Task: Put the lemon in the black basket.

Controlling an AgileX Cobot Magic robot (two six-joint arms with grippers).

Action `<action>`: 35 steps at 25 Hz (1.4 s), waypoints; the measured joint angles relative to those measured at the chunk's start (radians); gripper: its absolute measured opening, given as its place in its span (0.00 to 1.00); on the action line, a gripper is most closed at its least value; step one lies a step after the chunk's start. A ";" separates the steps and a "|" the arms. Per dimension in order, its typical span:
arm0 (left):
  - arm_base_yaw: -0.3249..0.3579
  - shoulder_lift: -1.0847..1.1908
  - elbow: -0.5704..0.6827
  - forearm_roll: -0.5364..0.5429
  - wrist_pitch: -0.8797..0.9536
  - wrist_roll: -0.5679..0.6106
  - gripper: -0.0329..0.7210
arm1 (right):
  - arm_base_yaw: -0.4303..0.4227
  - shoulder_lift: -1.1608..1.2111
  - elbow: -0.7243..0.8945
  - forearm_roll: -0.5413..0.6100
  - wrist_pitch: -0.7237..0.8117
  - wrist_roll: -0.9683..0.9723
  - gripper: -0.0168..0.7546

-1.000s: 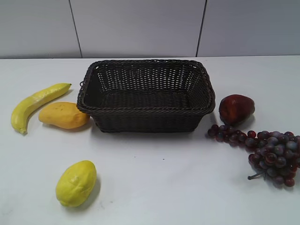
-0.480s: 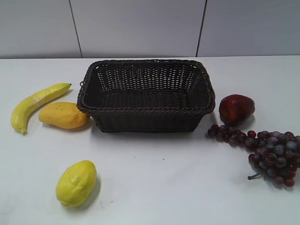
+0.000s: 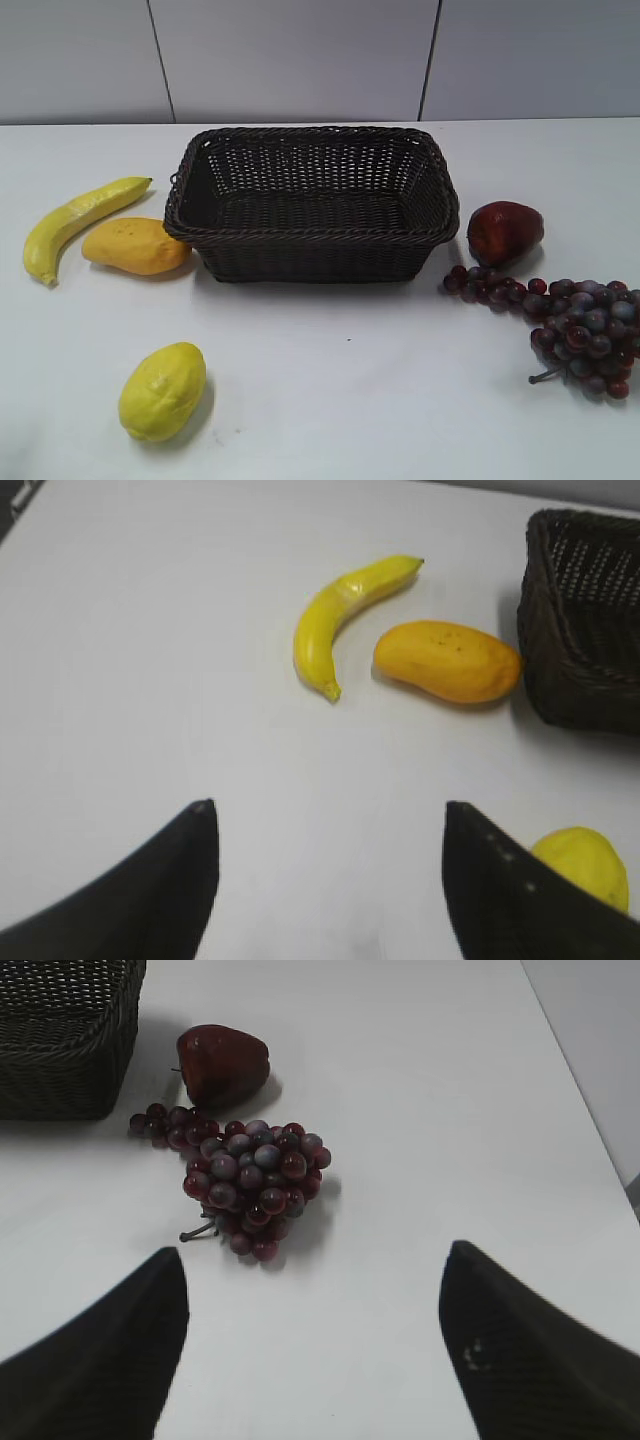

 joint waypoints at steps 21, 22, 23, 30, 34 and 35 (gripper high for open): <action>-0.619 0.871 -0.157 -0.139 -0.186 0.162 0.73 | 0.000 0.000 0.000 0.000 0.000 0.000 0.79; -0.637 0.907 -0.176 -0.140 -0.188 0.161 0.73 | 0.000 0.000 0.000 0.000 0.000 0.000 0.79; -0.655 0.949 -0.203 -0.141 -0.188 0.160 0.73 | 0.000 0.000 0.000 0.000 0.000 0.000 0.79; -0.684 1.140 -0.287 -0.152 -0.155 0.153 0.74 | 0.000 0.000 0.000 0.000 0.000 0.000 0.79; -0.684 1.150 -0.295 -0.152 -0.141 0.152 0.73 | 0.000 0.000 0.000 0.001 0.000 0.000 0.79; -0.684 1.151 -0.301 -0.151 -0.131 0.152 0.72 | 0.000 0.000 0.000 0.001 0.000 0.000 0.79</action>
